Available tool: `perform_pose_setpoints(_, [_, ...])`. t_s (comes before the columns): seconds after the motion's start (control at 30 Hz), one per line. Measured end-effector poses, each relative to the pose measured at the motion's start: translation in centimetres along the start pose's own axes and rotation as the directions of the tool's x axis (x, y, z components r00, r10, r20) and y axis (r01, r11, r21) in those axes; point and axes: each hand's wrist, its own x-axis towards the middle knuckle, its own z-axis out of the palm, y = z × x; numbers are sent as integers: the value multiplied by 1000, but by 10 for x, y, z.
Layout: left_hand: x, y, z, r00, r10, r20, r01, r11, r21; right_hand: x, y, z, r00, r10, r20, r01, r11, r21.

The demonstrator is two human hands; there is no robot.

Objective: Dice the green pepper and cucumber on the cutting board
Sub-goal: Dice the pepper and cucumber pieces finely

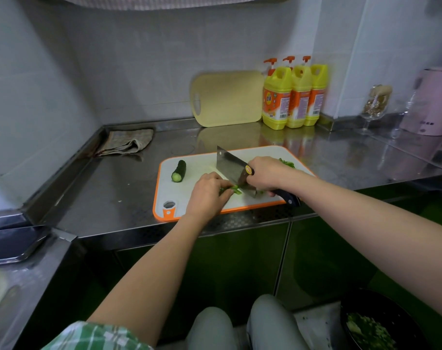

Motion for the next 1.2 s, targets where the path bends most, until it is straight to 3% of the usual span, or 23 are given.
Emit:
perform_pose_setpoints(0.1, [-1,1,0,1000,-2,-1,2,1000,2,4,-2,7,1000,18,10,-18,1000,-11])
perform_pose_setpoints(0.33, [0,0,1,1000,-16,-4,16,1000,-12,11,4,22,988,18,-155,-5,997,81])
perform_pose_setpoints(0.47, [0,0,2,1000,-16,-25,16,1000,-3,3,2,12,996,36,-87,-21,986,164])
perform_pose_setpoints(0.63, [-1,1,2,999,-23,-42,22,1000,-16,-5,-9,9,998,69,9,-69,997,17])
perform_pose_setpoints(0.77, [-1,0,3,998,-25,-57,24,999,-26,-2,-16,16,996,89,-11,-89,996,-1])
perform_pose_setpoints(1.07, [-2,2,1,998,-45,-42,43,998,-50,4,-4,26,982,81,-171,-52,984,172])
perform_pose_setpoints(1.2, [-2,1,-1,999,-43,-22,42,998,-46,-5,-6,14,993,66,-93,-50,985,164])
